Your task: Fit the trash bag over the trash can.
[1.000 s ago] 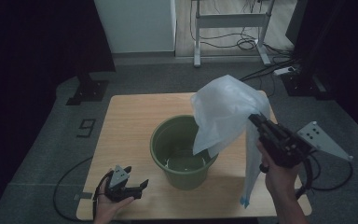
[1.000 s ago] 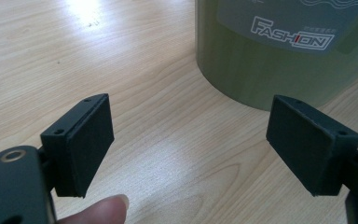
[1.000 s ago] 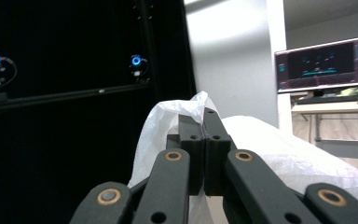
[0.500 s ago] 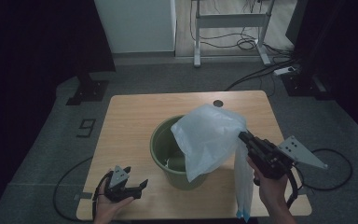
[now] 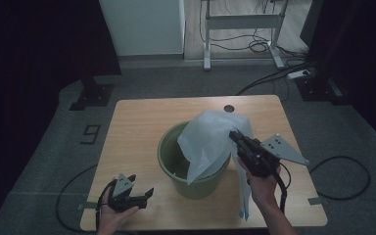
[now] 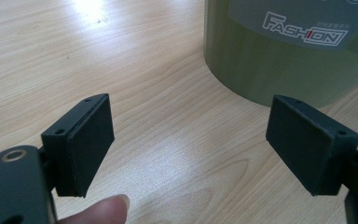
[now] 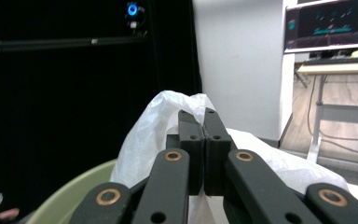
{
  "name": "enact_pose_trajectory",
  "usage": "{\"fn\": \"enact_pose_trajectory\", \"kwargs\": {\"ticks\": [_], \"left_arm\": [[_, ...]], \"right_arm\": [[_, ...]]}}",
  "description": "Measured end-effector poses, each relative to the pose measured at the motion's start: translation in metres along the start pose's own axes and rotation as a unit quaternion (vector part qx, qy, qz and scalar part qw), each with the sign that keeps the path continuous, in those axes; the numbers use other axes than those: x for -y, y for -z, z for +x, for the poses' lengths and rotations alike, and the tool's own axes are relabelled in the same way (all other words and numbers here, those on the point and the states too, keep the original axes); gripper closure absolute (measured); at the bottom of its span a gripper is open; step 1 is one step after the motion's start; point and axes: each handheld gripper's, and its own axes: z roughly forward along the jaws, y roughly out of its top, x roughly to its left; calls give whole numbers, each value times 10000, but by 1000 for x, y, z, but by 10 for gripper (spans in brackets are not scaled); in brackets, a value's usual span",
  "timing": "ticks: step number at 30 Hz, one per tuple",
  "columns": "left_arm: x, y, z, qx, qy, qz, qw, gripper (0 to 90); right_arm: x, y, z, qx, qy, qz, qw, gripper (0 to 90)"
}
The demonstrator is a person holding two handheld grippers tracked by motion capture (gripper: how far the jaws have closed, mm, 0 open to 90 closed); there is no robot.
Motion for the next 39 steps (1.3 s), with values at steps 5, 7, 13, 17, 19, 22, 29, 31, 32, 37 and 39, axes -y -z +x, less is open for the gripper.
{"fn": "enact_pose_trajectory", "kwargs": {"ticks": [5, 7, 13, 17, 19, 22, 29, 31, 32, 37, 39], "left_arm": [[0, 0, -1, 1, -14, 7, 10000, 150], [0, -1, -2, 9, -28, 28, 10000, 150], [-1, -3, -4, 22, -67, 64, 10000, 151], [0, -3, -3, 24, -49, 62, 10000, 151], [0, -3, -3, 25, -33, 54, 10000, 151], [0, -3, -3, 27, -32, 49, 10000, 151], [1, -4, -2, 17, -33, 73, 10000, 151], [1, -4, -2, 16, -33, 78, 10000, 151], [1, -4, -3, 15, -36, 79, 10000, 151], [1, -5, -4, 24, -63, 106, 9999, 151], [1, -6, -5, 24, -68, 120, 9999, 151]], "right_arm": [[22, -3, 4, -113, -17, 293, 9995, 879], [30, -3, 4, -123, -29, 382, 9992, 878], [45, -3, 3, -74, -44, 553, 9984, 876], [57, -5, 11, -166, 129, 758, 9969, 871], [61, -5, 16, -245, 168, 833, 9961, 853], [64, -4, 17, -276, 191, 852, 9958, 808], [65, 16, 19, -275, 181, 521, 9981, 390], [66, 27, 20, -139, 176, 478, 9986, 340], [67, 32, 19, -98, 151, 450, 9988, 327], [80, 52, 14, 364, 162, 453, 9982, 305], [88, 55, 13, 430, 66, 537, 9976, 297]]}}
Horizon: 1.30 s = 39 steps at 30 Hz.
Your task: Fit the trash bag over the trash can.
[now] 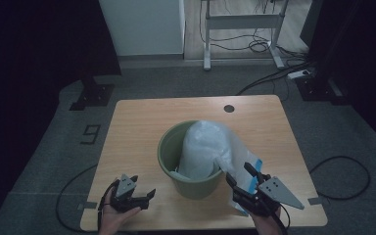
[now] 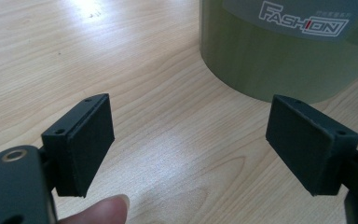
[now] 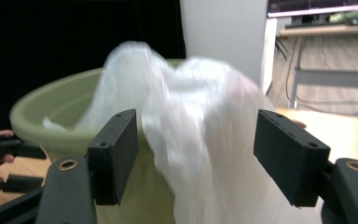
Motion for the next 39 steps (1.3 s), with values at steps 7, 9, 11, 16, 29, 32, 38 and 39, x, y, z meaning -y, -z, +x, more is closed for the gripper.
{"fn": "enact_pose_trajectory", "kwargs": {"ticks": [7, 9, 11, 16, 29, 32, 38, 39], "left_arm": [[1, 1, 1, -26, 18, -46, 10000, 153], [1, 2, 2, -25, 43, -55, 10000, 154], [2, 2, 2, -9, 48, -67, 10000, 154], [2, 1, 1, -10, 42, -57, 10000, 154], [-1, 2, -1, -34, -12, -79, 10000, 154], [-4, 6, 1, -49, 67, -183, 9998, 154], [-12, 19, 2, -19, 328, -465, 9984, 154], [-13, 21, 2, -7, 362, -513, 9980, 154]], "right_arm": [[32, -10, 5, 416, 151, 343, 9984, 307], [41, -15, 5, 575, 251, 583, 9963, 307], [50, -18, 2, 820, 386, 804, 9926, 321], [69, -18, -11, 915, 314, 1074, 9895, 583], [28, -1, -50, 1358, 325, 193, 9900, 886], [7, 5, -53, 1220, 206, -159, 9922, 886], [-38, 10, -46, 943, 177, -787, 9923, 885], [-45, 9, -44, 899, 213, -851, 9921, 886]]}}
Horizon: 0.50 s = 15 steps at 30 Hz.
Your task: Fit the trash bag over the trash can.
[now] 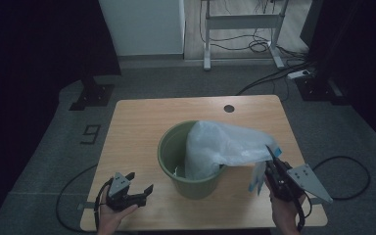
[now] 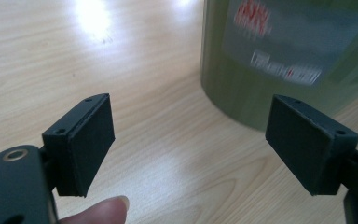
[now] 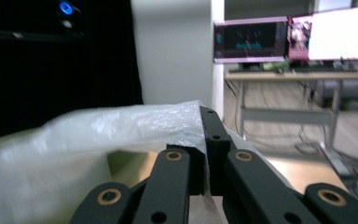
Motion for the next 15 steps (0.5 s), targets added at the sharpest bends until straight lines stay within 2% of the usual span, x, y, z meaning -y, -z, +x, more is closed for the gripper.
{"fn": "enact_pose_trajectory", "kwargs": {"ticks": [3, 5, 8, 11, 13, 15], "left_arm": [[-5, 7, -1, 18, 67, -126, 9999, 157], [-8, 11, 0, 127, 149, -258, 9995, 157], [-12, 16, -1, 137, 172, -358, 9991, 159], [-15, 21, -1, 107, 157, -401, 9990, 159], [-17, 23, -1, 101, 167, -421, 9989, 159], [-18, 25, -2, 59, 159, -417, 9990, 159]], "right_arm": [[-21, -9, 9, -155, 65, -195, 9997, 885], [-31, -14, 18, -289, 14, -318, 9991, 884], [-35, -20, 33, -526, 32, -302, 9982, 880], [-30, -27, 48, -821, 157, -149, 9964, 865], [-23, -33, 57, -1098, 225, 107, 9936, 841], [-13, -36, 63, -1225, 331, 316, 9914, 842]]}}
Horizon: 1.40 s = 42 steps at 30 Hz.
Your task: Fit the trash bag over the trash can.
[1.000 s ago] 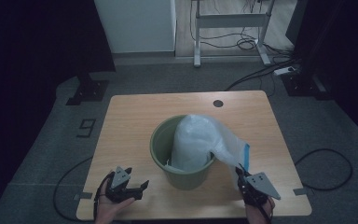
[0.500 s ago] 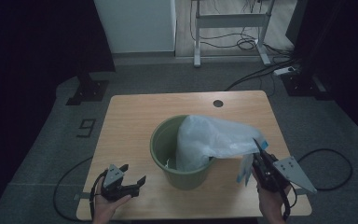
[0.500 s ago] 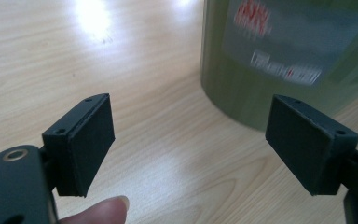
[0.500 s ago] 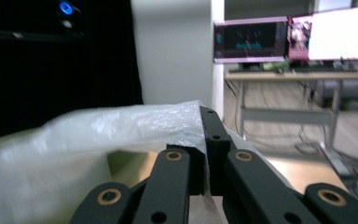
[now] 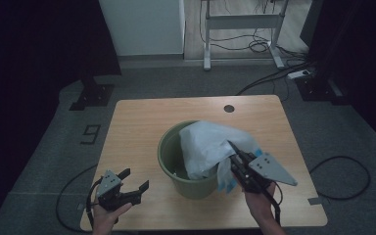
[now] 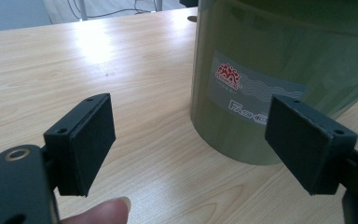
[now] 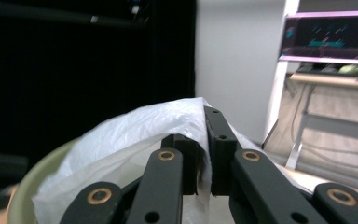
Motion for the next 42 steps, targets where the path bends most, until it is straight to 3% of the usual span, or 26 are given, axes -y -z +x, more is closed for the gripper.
{"fn": "enact_pose_trajectory", "kwargs": {"ticks": [3, 7, 12, 20, 23, 32, 42], "left_arm": [[-4, 3, -3, -43, -22, -31, 10000, 160], [-13, 9, -11, 6, -160, -153, 9998, 160], [-22, 13, -21, 78, -254, -252, 9993, 159], [-38, 23, -37, 271, -218, -515, 9981, 166], [-45, 23, -46, 474, -268, -573, 9969, 166], [-53, 12, -67, 640, -324, -604, 9956, 178], [-65, -4, -85, 409, -327, -738, 9959, 183]], "right_arm": [[10, -3, 2, -137, -100, 128, 9998, 843], [10, -5, 0, -238, -268, 146, 9993, 850], [3, -11, 8, -398, -176, 144, 9989, 850], [-10, -21, 14, -574, -190, 271, 9978, 849], [-17, -24, 15, -617, -162, 300, 9975, 849], [-23, -35, 18, -689, -234, 458, 9963, 844], [-24, -40, 17, -637, -338, 508, 9961, 823]]}}
